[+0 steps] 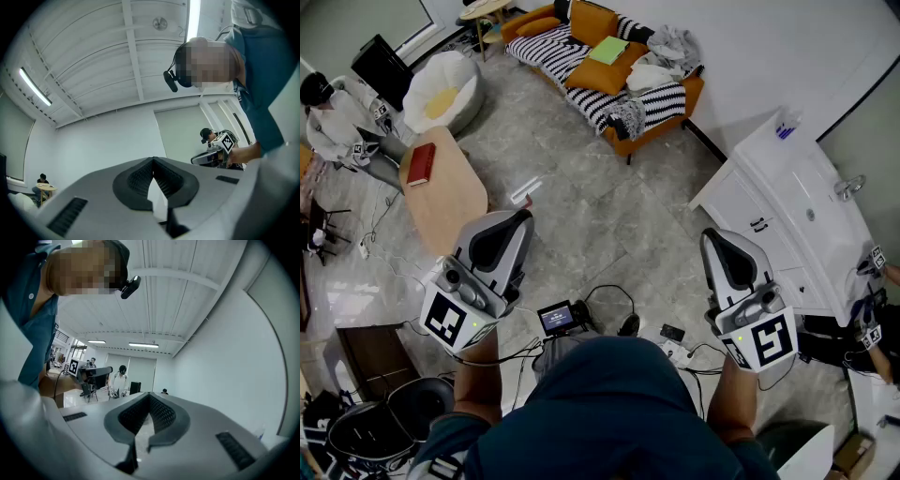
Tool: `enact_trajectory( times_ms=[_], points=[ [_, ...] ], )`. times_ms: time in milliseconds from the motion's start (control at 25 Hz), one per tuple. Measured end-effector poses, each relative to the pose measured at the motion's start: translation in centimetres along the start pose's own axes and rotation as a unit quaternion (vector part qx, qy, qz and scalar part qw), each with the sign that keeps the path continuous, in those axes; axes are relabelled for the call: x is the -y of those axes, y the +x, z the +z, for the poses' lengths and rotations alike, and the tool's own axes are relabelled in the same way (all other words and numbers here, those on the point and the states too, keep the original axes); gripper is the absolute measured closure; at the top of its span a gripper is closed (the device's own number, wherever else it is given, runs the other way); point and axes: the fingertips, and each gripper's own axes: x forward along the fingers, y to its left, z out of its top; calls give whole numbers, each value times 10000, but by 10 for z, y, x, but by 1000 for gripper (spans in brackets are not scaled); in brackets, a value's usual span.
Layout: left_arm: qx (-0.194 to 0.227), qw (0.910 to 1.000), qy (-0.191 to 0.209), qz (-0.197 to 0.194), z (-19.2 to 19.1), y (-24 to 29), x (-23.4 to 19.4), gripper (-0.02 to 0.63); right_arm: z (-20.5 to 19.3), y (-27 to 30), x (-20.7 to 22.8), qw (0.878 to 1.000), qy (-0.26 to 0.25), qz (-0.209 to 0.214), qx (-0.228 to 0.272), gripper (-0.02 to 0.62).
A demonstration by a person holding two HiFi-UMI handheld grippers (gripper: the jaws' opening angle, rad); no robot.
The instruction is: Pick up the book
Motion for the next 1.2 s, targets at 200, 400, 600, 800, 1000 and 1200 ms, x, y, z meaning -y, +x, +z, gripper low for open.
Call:
enact_trajectory(
  times_ms=[200,400,600,800,1000,1200],
  points=[
    [-1,10000,-16,-4,0,2,-3,603,0,4,1,10000,7,8,-24,583],
    [0,10000,-35,-27,-1,2,-4,603,-2,5,1,10000,27,-5,-21,583],
    [-35,10000,-60,-31,-3,4,-5,603,-4,5,6,9999,143,-82,17,583],
    [-84,9999,-52,-30,-4,15,0,603,-3,0,15,9991,359,-30,205,580],
    [-139,9999,23,-19,-2,31,15,603,-9,-12,32,9986,470,-52,248,580],
    [-186,9997,179,13,-1,48,33,603,-14,-24,49,9981,499,38,370,581]
  ],
)
